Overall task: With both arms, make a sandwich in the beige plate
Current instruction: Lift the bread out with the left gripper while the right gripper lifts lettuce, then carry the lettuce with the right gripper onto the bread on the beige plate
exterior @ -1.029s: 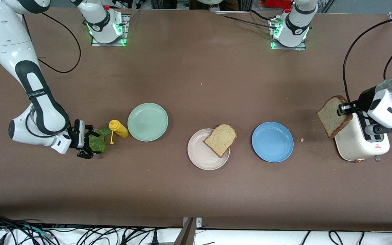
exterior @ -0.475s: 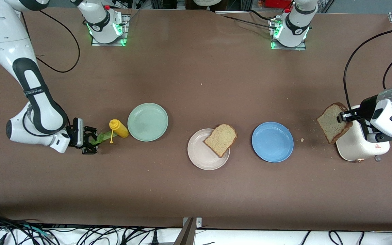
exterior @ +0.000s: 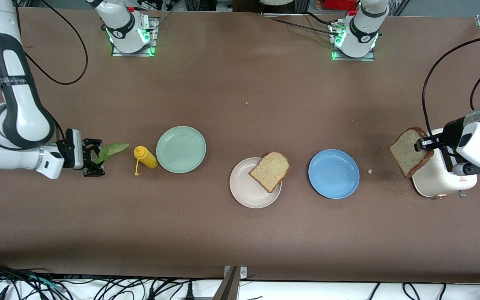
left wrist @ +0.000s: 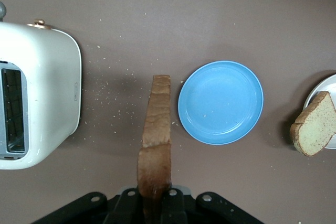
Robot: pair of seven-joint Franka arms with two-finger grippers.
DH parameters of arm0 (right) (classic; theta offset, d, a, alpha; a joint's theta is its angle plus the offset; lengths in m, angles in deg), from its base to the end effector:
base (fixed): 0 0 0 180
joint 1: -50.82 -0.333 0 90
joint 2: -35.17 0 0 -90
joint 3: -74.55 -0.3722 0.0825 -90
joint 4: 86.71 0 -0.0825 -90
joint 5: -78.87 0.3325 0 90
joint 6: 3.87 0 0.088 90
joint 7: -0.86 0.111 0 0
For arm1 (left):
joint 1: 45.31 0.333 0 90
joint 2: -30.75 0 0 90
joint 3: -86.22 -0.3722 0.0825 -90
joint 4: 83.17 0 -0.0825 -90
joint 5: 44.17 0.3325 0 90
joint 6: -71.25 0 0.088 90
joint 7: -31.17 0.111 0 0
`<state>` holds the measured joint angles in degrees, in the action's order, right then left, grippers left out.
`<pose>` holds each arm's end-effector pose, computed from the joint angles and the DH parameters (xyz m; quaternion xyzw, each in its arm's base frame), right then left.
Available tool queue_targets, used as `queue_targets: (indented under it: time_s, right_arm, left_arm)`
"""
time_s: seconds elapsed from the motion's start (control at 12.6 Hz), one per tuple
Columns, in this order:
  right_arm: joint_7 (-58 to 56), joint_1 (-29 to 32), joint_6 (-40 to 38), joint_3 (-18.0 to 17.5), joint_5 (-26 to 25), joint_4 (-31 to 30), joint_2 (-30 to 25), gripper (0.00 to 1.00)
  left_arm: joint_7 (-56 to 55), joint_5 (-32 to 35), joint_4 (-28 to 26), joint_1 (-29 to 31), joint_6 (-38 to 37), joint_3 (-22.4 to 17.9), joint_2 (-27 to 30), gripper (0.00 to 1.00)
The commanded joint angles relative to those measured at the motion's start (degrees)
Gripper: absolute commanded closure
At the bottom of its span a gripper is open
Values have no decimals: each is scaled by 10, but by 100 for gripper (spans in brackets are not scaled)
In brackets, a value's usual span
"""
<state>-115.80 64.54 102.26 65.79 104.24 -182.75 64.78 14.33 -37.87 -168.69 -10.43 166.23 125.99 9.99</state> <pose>0.6242 -0.0337 0.3672 -0.6165 -0.7332 -0.1255 0.2581 0.6025 0.0309 0.5518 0.9910 0.1054 -0.0672 0.0489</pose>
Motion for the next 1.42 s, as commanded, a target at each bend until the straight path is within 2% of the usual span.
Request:
queue_targets:
  time_s: [0.0,0.08,0.24,0.47,0.55,0.71,0.87,0.95,1.03,1.11,1.35]
  right_arm:
    - [56,1,-77,1,-17,29,-20,100]
    - [71,1,-99,1,-15,37,-26,100]
    - [137,-6,-129,-1,-12,49,-35,100]
    - [250,-70,-126,0,-9,53,-45,100]
    - [292,-102,-116,7,-9,57,-45,100]
    - [407,-206,-93,64,-9,80,-45,100]
    - [538,-330,-70,143,-9,98,-37,100]
    - [597,-369,-52,159,-8,109,-24,100]
    - [638,-388,-24,159,-2,121,-8,100]
    - [680,-416,1,165,28,136,9,100]
    - [776,-510,63,234,122,171,60,100]
  left_arm:
    - [2,-4,8,-6,2,-9,-4,100]
    - [3,-6,9,-31,2,-34,-4,100]
    - [3,-12,39,-120,0,-136,-2,100]
    - [3,-29,42,-191,-1,-203,0,100]
    - [3,-36,42,-227,-1,-240,2,100]
    - [28,-71,35,-283,-1,-308,6,100]
    - [52,-84,26,-319,-2,-352,13,100]
    - [53,-85,24,-338,-2,-372,14,100]
    - [54,-94,19,-350,-2,-387,17,100]
    - [65,-108,18,-352,-2,-395,17,100]
    - [67,-112,19,-346,-1,-394,17,100]
